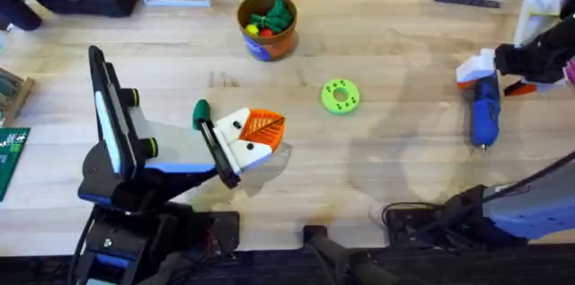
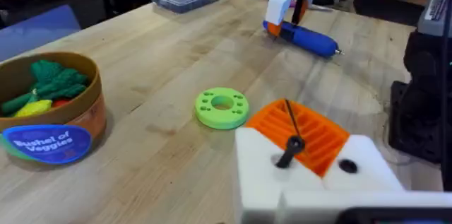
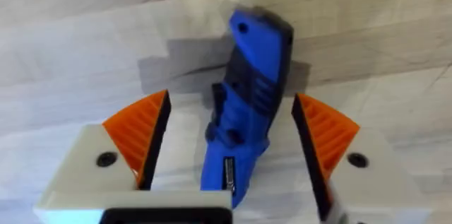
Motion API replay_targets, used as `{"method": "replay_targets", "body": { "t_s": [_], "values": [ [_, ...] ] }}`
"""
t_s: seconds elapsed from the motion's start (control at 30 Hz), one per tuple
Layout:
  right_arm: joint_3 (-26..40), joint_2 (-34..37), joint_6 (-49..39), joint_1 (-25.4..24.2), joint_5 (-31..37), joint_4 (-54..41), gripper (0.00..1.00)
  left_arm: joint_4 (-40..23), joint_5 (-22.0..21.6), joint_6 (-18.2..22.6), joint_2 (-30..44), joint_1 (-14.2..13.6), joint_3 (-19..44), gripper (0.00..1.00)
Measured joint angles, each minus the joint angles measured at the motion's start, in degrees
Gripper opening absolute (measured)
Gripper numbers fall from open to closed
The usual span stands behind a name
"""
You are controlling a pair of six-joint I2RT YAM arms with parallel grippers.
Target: Pick up the gripper from the table and insert it into the empty holder that is missing its gripper. Then pick up a screw, insert it into the mounting hole, and use the screwdriver to tighten it. Finally, clean up the table by picking up the vegetable and placing it into the bucket.
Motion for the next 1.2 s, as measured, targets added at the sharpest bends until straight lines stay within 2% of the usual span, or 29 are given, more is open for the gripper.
{"method": "replay_targets", "body": {
  "t_s": [0.27, 0.53, 0.6, 0.67, 0.83, 0.9, 1.2],
  "values": [
    [0.0, 1.5, 1.5, -4.2, -3.9, 3.5, 0.994, 0.0, 0.0, 0.0, 0.0, 0.0, 0.0, 0.004],
    [0.0, 4.4, 0.8, -4.4, -5.0, 4.0, 0.965, 0.0, 0.0, 0.0, 0.0, 0.0, 0.0, 0.004],
    [0.0, 4.4, 0.6, -4.4, -4.7, 4.5, 0.884, 0.0, 0.0, 0.0, 0.0, 0.0, 0.0, 0.004],
    [0.0, 4.4, 0.3, -4.6, -4.3, 5.0, 0.721, 0.0, 0.0, 0.0, 0.0, 0.0, 0.0, 0.004],
    [0.0, 4.9, -0.3, -4.7, -4.2, 5.7, 0.068, 0.0, 0.0, 0.0, 0.0, 0.0, 0.0, 0.004],
    [0.0, 4.9, -0.1, -4.8, -4.6, 5.3, 0.021, 0.0, 0.0, 0.0, 0.0, 0.0, 0.0, 0.004],
    [-0.3, 3.2, -0.3, -4.6, -5.4, 3.6, 0.028, 0.0, 0.0, 0.0, 0.0, 0.0, 0.0, 0.004]
  ]
}}
